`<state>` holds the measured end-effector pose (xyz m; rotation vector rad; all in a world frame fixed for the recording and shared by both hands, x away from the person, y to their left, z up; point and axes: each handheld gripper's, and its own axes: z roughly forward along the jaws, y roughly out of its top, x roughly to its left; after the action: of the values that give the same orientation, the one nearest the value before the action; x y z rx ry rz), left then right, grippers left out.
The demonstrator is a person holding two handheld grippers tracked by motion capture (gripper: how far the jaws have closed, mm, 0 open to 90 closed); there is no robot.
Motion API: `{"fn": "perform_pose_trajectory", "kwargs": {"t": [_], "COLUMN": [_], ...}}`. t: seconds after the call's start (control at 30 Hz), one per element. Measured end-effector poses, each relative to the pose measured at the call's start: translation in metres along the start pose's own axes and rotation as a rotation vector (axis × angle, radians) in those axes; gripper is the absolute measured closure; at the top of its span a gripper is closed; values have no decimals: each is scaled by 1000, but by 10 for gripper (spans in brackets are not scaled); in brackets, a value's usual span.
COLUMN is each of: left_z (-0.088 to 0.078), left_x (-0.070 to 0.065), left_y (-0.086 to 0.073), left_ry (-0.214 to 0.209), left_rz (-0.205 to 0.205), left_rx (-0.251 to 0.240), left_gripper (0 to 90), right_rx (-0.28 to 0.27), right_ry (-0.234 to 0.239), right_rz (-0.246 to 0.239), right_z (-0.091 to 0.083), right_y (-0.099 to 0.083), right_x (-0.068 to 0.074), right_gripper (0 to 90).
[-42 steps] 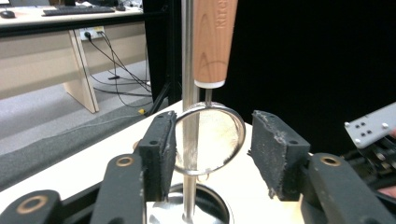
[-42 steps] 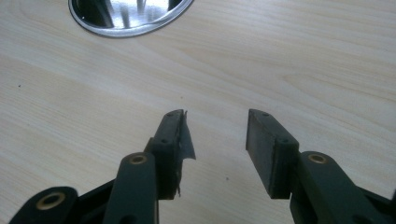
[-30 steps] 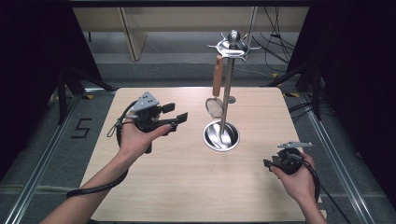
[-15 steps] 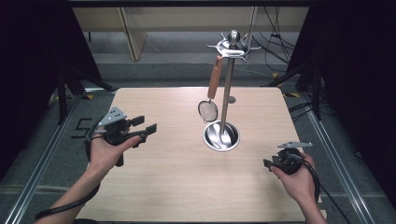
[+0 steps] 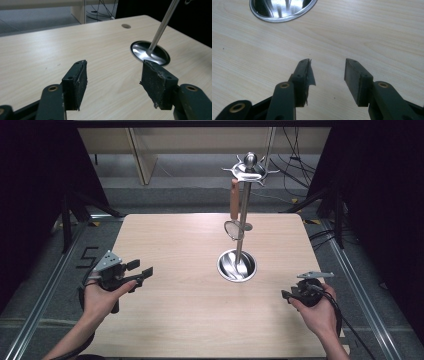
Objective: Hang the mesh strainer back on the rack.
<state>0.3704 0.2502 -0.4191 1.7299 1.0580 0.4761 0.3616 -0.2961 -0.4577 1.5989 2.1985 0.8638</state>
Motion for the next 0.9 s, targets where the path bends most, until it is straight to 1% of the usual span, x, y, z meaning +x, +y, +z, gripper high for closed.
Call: {"fn": "perform_pose_trajectory", "kwargs": {"t": [0.03, 0.07, 0.1, 0.13, 0.17, 0.2, 0.23, 0.33, 0.37, 0.43, 0.47, 0.5, 0.53, 0.57, 0.6, 0.67, 0.7, 0.73, 0.77, 0.8, 0.83, 0.87, 0.9], "left_z": [1, 1, 2, 2, 2, 3, 4, 5, 5, 6, 7, 8, 9, 11, 12, 14, 15, 16, 16, 18, 19, 20, 21], "left_x": [3, 3, 5, 6, 6, 8, 9, 15, 17, 19, 21, 21, 23, 25, 26, 26, 25, 24, 24, 22, 22, 21, 21], "left_y": [-9, -12, -18, -22, -22, -29, -31, -40, -43, -45, -49, -52, -56, -59, -60, -62, -62, -62, -62, -61, -61, -61, -61], "left_ry": [12, 22, 24, 26, 26, 25, 32, 43, 54, 53, 61, 69, 76, 85, 89, 93, 87, 97, 97, 90, 85, 82, 85], "left_rz": [8, 9, 8, 6, 6, 1, 4, -11, -18, -26, -39, -49, -41, -30, -26, -22, -21, -18, -18, 7, 7, 3, 7], "left_rx": [19, 29, 41, 51, 51, 67, 73, 82, 83, 82, 81, 86, 102, 110, 118, 129, 130, 129, 129, 131, 130, 131, 128], "left_gripper": [367, 367, 367, 367, 366, 366, 366, 368, 369, 372, 372, 376, 377, 378, 380, 382, 382, 382, 382, 383, 383, 383, 384], "right_rx": [0, 7, -1, 0, 1, 11, 14, 14, 14, 14, 16, 8, 13, 10, -1, 0, 7, 13, 13, 7, 14, 15, 13], "right_ry": [0, -10, 1, 0, 0, -9, -8, -7, -7, -7, -8, -14, -5, -8, 2, 1, -8, -3, -3, -7, -3, -4, -5], "right_rz": [-1, -7, -1, -1, 1, -5, -5, -2, -2, -2, -4, -32, -5, -5, -2, -3, -7, -8, -8, -31, -8, -7, -6], "right_z": [0, -1, 0, 0, 0, -1, -1, -1, -1, -1, -1, 0, -1, -1, 0, 0, -1, -1, -1, 1, 0, 0, 0], "right_y": [0, 0, 0, 0, 0, 0, 0, 0, 0, 0, 0, -1, 0, 0, 0, 0, 0, 0, 0, -1, -1, -1, -1], "right_x": [0, 0, 0, 0, 0, 0, 0, 0, 0, 0, 0, -2, 0, 0, 0, -1, -1, -1, -1, -3, -1, -1, -1], "right_gripper": [563, 563, 563, 562, 562, 561, 561, 560, 560, 559, 560, 559, 558, 557, 556, 553, 552, 551, 551, 548, 547, 545, 545]}}
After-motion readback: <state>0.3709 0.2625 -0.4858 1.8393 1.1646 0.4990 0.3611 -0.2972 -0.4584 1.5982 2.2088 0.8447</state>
